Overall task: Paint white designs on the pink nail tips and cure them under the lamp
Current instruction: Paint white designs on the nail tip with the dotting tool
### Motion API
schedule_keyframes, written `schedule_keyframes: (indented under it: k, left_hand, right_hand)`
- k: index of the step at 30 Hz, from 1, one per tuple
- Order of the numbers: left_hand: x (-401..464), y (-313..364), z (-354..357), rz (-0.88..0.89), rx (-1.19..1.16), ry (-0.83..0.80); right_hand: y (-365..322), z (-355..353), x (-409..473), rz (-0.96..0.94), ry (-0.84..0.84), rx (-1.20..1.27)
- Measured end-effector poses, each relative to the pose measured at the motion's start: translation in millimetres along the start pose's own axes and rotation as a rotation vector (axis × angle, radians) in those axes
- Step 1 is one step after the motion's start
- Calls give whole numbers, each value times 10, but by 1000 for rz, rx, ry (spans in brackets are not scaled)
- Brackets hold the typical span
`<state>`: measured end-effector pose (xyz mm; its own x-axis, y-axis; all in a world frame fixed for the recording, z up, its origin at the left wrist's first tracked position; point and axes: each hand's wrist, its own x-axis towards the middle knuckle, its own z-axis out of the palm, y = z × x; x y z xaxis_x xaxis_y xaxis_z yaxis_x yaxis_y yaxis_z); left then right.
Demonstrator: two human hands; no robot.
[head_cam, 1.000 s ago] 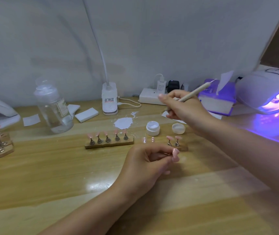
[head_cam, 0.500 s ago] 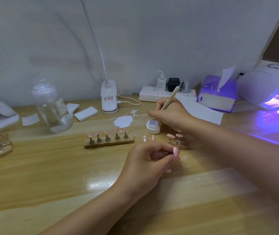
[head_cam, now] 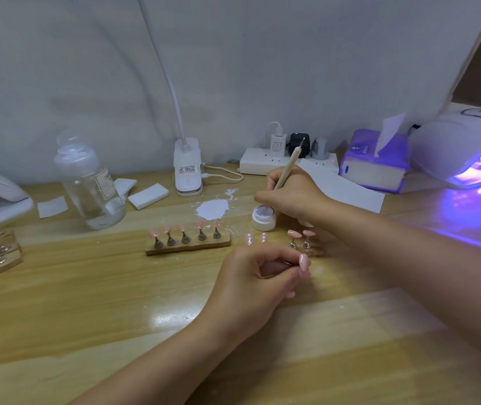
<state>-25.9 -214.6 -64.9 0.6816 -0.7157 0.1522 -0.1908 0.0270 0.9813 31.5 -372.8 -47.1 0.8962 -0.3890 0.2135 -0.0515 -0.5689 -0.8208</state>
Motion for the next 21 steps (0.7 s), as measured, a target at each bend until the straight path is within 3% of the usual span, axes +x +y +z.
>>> schedule_keyframes:
  k: [7, 10, 15, 21]
  left_hand:
    - [-4, 10, 6, -4, -6, 9]
    - [-7, 7, 12, -20, -9, 20]
    - [-5, 10, 17, -41, -33, 39]
    - [-14, 13, 13, -54, -12, 32]
  right_hand:
    - [-14, -13, -14, -1, -17, 7]
    - [-55, -73, -27, 2, 59, 61]
    - [-248, -341, -115, -7, 256, 416]
    - [-226, -472, -712, 57, 214, 689]
